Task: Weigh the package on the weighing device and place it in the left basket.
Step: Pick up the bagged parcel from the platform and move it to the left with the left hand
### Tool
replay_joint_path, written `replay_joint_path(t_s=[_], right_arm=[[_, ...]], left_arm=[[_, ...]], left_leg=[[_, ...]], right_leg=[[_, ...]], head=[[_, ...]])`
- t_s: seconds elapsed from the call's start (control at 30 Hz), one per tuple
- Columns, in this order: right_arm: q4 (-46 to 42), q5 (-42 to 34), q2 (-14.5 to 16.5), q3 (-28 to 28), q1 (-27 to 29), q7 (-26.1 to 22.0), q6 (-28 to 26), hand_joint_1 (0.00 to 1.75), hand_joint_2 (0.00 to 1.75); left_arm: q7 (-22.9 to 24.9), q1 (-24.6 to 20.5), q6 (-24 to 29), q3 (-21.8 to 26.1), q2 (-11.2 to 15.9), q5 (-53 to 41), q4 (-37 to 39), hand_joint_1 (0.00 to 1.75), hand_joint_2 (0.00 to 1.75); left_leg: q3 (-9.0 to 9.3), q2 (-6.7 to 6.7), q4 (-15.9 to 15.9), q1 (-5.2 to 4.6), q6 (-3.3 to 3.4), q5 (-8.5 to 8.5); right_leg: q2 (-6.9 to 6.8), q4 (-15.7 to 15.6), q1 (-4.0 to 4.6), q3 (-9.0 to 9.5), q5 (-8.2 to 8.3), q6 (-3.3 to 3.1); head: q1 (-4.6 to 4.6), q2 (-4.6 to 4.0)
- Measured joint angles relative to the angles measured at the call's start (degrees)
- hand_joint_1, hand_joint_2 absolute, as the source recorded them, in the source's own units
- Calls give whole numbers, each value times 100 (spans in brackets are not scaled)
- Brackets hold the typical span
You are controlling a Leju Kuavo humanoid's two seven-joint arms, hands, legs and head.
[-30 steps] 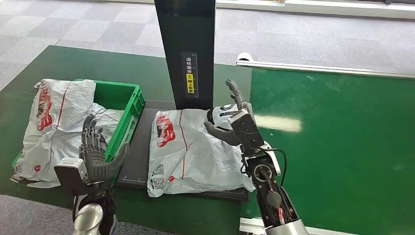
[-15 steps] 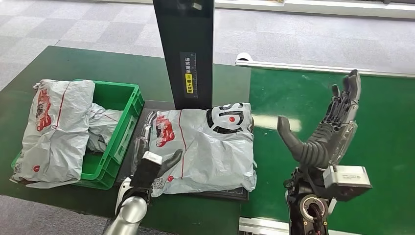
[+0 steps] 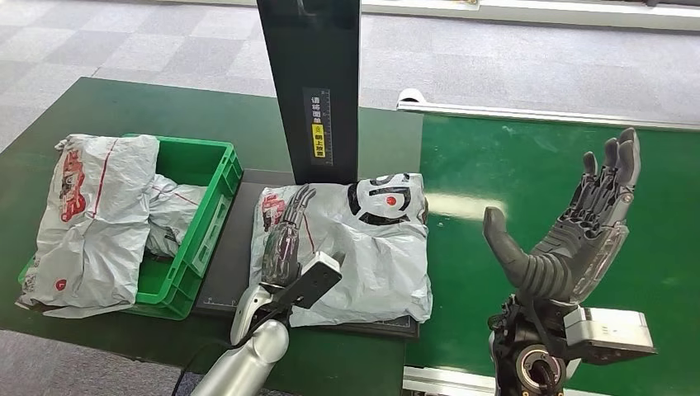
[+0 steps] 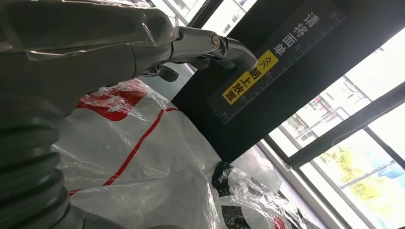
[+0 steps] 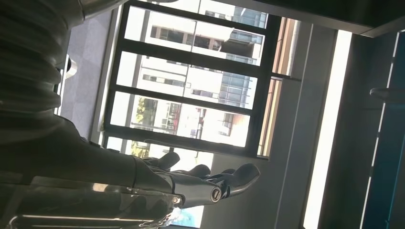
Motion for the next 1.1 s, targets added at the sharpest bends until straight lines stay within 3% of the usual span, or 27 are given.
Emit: replay_joint_path(t_s=[0.13,0.6,0.63,0.73,0.77,0.93,1.1], right_arm=[[-9,-38,1,-4,3,0,3,0,175],[-4,-158,99,-205,-95,87,154,0,175],[-3,-167,99,-220,-97,87,154,0,175],[7,-189,99,-254,-110,86,157,0,175],[13,-197,101,-265,-115,85,158,0,175],[47,-217,116,-320,-121,76,198,0,175],[69,-195,157,-374,-126,72,267,0,175]], left_arm=[[273,-154,-2,-110,-32,-506,303,0,175],[920,-855,-55,-715,-340,-1867,2410,0,175],[950,-881,-80,-754,-347,-1916,2488,10,175],[987,-943,-131,-836,-369,-1979,2664,110,175],[984,-956,-140,-849,-375,-1982,2709,134,175],[926,-979,-145,-859,-381,-1966,2843,161,175],[692,-1017,-158,-812,-395,-1714,2874,162,175]], left_leg=[[0,-2,0,0,0,0],[0,-5,0,-1,1,1],[0,-5,0,-1,1,1],[1,-5,0,-1,1,1],[2,-5,0,-2,2,1],[5,-5,0,-2,2,2],[6,-6,0,-2,2,2]], right_leg=[[-2,0,0,2,0,0],[-2,0,-1,4,0,1],[-2,0,-1,4,0,1],[-3,0,-2,9,0,1],[-3,0,-2,10,0,1],[-4,0,-2,14,1,1],[-4,0,-2,15,1,1]], head=[[0,0],[-1,0],[-1,0],[-1,0],[-1,0],[-1,0],[-1,0]])
